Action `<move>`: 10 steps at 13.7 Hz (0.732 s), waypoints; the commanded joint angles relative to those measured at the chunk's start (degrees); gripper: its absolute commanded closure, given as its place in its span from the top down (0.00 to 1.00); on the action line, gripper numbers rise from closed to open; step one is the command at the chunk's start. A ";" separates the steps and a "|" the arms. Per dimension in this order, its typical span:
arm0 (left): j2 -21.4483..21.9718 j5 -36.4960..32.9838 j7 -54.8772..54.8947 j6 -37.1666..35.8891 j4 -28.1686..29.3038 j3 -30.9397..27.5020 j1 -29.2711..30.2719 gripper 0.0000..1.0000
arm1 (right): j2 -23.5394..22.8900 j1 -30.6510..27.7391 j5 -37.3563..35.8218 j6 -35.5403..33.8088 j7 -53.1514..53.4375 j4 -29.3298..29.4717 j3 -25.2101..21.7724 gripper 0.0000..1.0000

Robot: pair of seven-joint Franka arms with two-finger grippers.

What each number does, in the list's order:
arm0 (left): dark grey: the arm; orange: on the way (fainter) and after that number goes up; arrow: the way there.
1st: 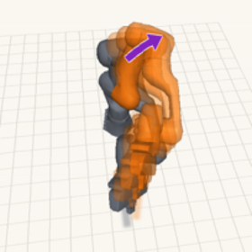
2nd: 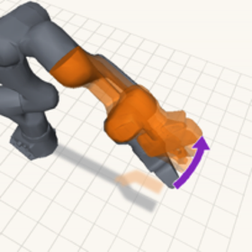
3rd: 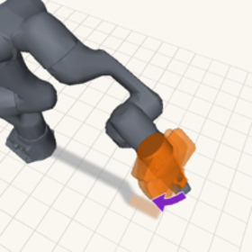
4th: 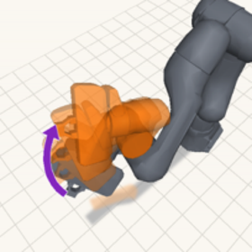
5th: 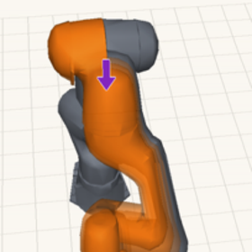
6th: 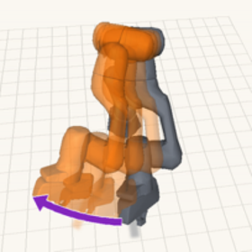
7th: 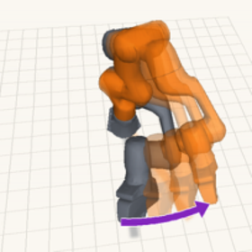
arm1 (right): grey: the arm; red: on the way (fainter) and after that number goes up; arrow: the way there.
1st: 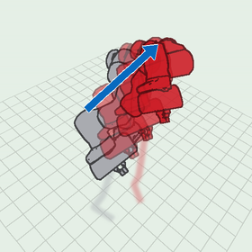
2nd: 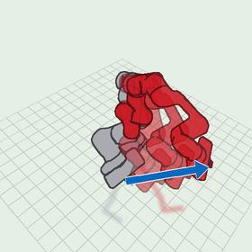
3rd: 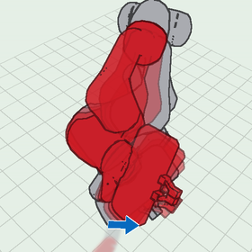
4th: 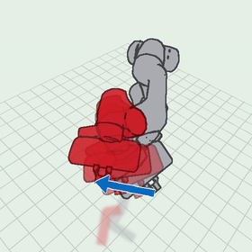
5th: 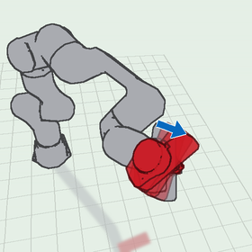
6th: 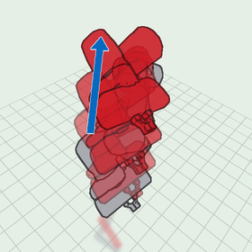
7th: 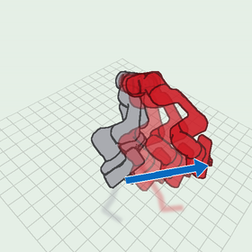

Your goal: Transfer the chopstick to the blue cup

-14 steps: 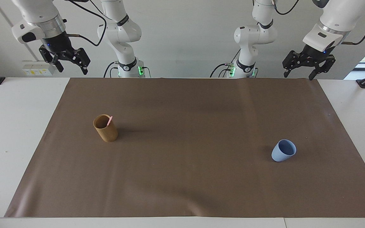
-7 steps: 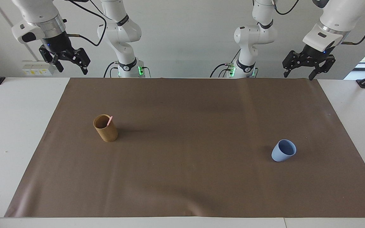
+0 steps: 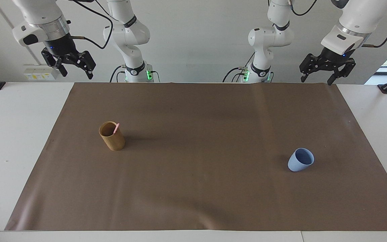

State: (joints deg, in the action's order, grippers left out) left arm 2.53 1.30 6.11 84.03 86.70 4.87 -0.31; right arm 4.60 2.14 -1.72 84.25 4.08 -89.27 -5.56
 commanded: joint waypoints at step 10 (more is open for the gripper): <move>-5.77 -0.07 0.83 14.65 1.98 -0.12 0.92 1.00 | 0.93 -0.65 0.84 -0.23 0.14 -0.82 0.55 1.00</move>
State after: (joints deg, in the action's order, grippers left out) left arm -1.23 1.31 6.13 95.36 88.32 4.62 -0.24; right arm 4.60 2.14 -1.72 84.25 4.08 -89.27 -5.56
